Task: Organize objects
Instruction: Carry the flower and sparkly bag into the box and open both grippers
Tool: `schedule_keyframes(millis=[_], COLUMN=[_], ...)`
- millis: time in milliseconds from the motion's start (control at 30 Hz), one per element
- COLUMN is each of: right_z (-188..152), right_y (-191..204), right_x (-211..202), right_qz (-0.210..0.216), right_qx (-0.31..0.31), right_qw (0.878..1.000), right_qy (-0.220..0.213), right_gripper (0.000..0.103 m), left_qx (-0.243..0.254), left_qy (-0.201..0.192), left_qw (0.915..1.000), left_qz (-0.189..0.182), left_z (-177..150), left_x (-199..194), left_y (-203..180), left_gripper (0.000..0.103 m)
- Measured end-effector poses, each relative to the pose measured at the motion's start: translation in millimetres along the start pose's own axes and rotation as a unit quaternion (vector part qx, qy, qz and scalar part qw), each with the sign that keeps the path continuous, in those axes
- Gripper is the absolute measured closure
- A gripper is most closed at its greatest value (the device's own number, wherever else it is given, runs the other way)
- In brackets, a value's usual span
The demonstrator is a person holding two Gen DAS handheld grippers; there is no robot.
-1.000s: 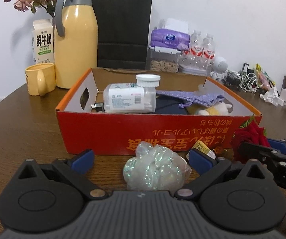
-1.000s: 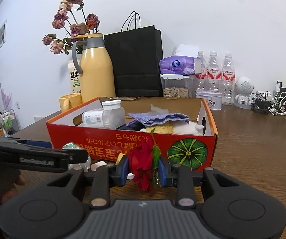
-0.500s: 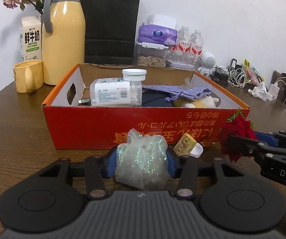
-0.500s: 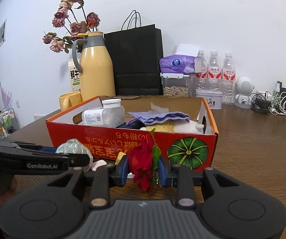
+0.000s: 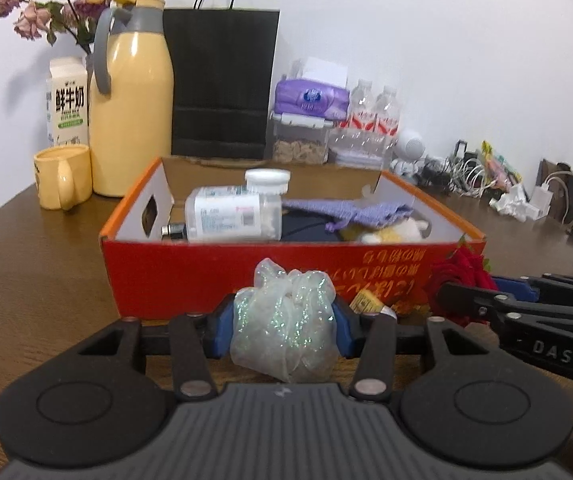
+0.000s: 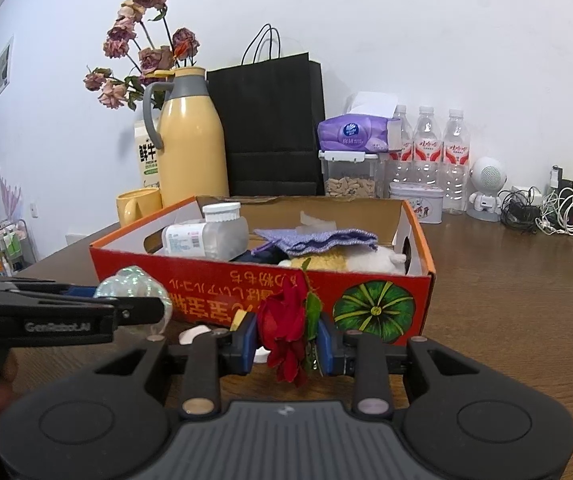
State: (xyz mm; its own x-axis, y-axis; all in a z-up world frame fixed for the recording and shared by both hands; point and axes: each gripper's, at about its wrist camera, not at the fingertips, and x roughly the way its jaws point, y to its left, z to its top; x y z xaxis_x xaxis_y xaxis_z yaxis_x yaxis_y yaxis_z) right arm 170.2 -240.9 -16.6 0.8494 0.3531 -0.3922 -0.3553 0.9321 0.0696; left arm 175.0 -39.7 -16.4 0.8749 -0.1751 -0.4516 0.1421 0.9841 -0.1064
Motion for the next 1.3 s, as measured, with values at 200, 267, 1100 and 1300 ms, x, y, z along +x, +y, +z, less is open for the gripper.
schedule_keyframes(millis=[200,267,1100,1300], right_z=[20,30,113,102], right_y=[4,5,-10,-17], right_x=[-5,-4,127,138], right_qz=[0.001,0.0,-0.058,-0.053], right_qx=[-0.02,-0.027,0.003,0.006], right_qw=[1.0,0.999,0.998,0.998], right_qy=[-0.022,-0.029,-0.015,0.011], right_gripper=[0.074,0.074,0.074,0.073], left_qx=[0.009,0.01,-0.063,-0.048], left_qy=[-0.036,-0.045,-0.016,0.002], left_qw=[0.9993,0.999,0.9939,0.9943], left_qz=[-0.002,-0.001,0.089,0.095], left_z=[26,37,127,118], left_x=[-12,-11,108,119], left_y=[1,3,44,42], left_gripper=[0.054,0.054,0.053,0.048])
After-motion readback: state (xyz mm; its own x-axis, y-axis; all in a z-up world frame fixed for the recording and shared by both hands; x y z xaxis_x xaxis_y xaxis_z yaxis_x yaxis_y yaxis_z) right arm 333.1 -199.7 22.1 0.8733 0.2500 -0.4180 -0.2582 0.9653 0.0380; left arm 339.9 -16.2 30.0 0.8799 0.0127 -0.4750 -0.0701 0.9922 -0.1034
